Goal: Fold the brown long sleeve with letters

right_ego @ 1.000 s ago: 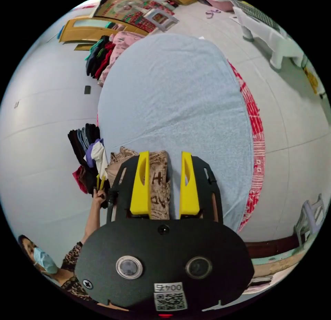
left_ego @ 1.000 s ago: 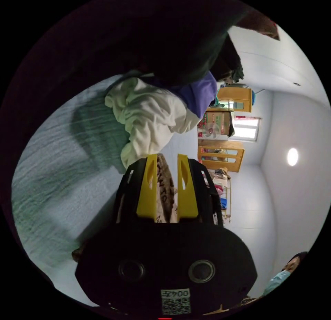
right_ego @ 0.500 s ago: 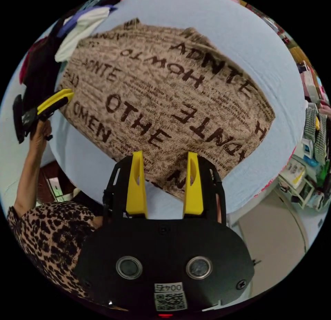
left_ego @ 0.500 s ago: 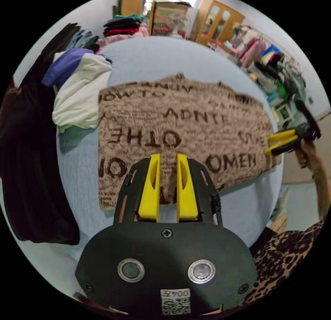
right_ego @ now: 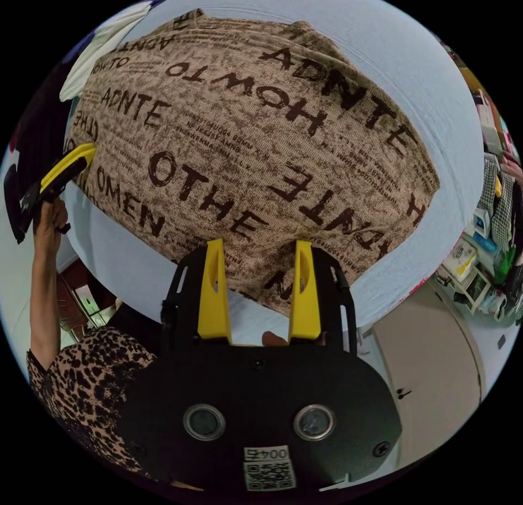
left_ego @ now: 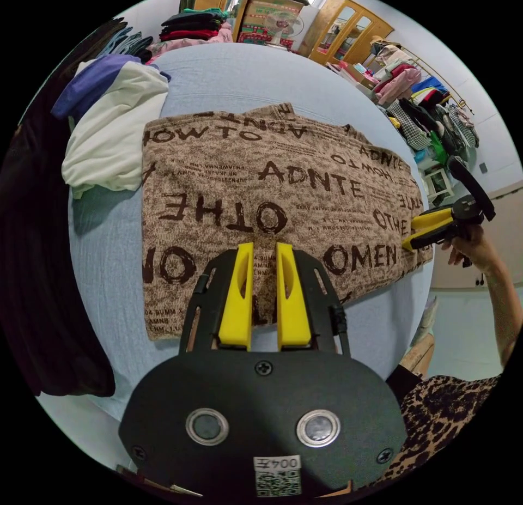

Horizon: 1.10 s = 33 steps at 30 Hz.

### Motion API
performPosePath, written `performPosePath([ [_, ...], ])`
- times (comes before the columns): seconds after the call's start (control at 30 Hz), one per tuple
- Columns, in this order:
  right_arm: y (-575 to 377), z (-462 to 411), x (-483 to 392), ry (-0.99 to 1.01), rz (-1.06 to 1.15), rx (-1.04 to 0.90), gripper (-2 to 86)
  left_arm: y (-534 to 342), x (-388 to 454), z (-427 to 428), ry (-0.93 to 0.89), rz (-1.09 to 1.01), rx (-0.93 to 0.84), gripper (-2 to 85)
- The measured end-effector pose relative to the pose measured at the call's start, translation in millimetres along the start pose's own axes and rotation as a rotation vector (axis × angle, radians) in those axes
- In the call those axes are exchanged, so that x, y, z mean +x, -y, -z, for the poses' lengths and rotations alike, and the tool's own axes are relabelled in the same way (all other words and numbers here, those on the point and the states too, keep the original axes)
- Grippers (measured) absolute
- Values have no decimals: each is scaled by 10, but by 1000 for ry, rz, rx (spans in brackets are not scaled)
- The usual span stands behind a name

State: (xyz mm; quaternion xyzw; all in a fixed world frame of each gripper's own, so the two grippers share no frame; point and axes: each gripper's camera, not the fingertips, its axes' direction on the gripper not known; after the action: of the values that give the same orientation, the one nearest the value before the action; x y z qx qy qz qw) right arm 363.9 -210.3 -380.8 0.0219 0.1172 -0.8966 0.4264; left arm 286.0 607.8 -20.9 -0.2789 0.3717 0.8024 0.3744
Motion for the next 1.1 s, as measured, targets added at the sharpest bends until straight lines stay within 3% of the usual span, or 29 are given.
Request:
performPosePath([
  [0.33,-121,209,-248,-15,-20,16,179,-90,-7,-127,-29,-22,31,46],
  [0.43,-199,261,-227,6,-5,44,177,-253,-149,112,-11,-3,117,47],
  [0.8,-158,367,-378,-28,70,-33,171,-689,-931,194,-34,109,149,129],
  [1.0,-198,394,-409,-28,69,-32,172,-596,-917,-76,-29,58,101,45],
  [1.1,-204,402,-404,-19,55,-36,173,-606,-855,40,91,58,152,29],
])
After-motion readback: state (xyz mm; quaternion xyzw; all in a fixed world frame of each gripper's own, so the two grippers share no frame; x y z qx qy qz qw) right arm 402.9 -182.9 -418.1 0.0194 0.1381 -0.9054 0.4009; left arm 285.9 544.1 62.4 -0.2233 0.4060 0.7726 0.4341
